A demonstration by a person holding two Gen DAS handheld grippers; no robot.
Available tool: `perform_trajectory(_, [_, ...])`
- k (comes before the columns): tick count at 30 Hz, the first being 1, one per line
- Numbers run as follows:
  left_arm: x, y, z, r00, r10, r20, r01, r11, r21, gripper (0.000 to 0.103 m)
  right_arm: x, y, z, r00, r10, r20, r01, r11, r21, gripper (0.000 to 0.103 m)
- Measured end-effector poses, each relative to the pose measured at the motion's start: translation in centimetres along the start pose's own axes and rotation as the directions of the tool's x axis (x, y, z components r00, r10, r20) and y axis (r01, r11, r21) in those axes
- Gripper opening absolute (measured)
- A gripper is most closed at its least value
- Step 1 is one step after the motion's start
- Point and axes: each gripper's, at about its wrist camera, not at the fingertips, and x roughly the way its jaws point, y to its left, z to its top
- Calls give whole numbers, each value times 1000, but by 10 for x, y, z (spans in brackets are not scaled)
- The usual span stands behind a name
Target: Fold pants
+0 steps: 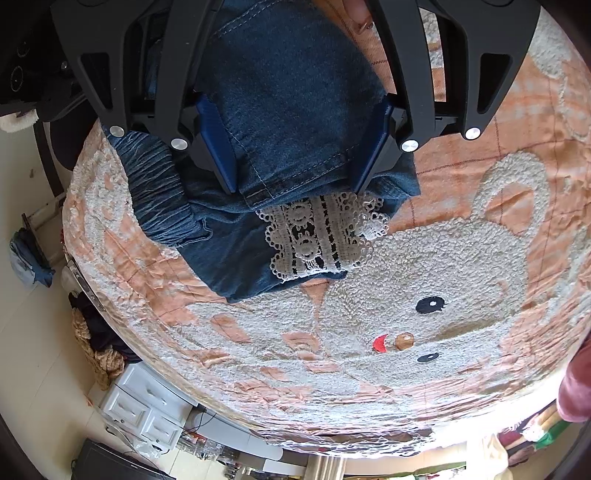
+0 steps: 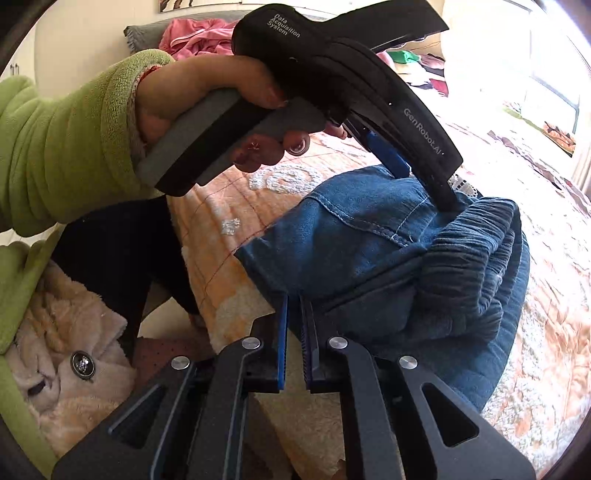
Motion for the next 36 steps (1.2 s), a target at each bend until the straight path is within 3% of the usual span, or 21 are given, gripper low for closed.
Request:
perform_trajectory(11, [-3, 2, 2, 1000, 3, 13, -3, 1000, -5, 55, 5, 9, 4, 999, -43, -6, 43, 997, 71, 9])
perform_trajectory(13, [-6, 0, 1, 1000, 6, 19, -6, 1000, -4, 55, 4, 9, 5, 1000, -30, 0, 30, 995, 95, 17])
perform_trajectory(15, [-10, 0, 1, 1000, 3, 27, -3, 1000, -10, 55, 0, 11, 7, 1000, -4, 15, 2, 994, 114, 34])
perform_trajectory(23, [-33, -2, -3, 997, 24, 68, -24, 1000, -4, 58, -46, 25, 21, 985, 43, 166, -66, 989, 135, 60])
perform_trajectory(26, [-42, 0, -5, 996, 29, 88, -28, 1000, -15, 60, -61, 20, 25, 981, -2, 196, -32, 985, 169, 70])
perform_trajectory(32, [-65, 2, -13, 989, 59, 136, -56, 998, -23, 67, -95, -1, 26, 959, -95, 267, 18, 961, 276, 79])
perform_trajectory(36, [-81, 2, -20, 982, 86, 167, -83, 996, -26, 76, -111, -16, 24, 939, -190, 286, 81, 932, 354, 86])
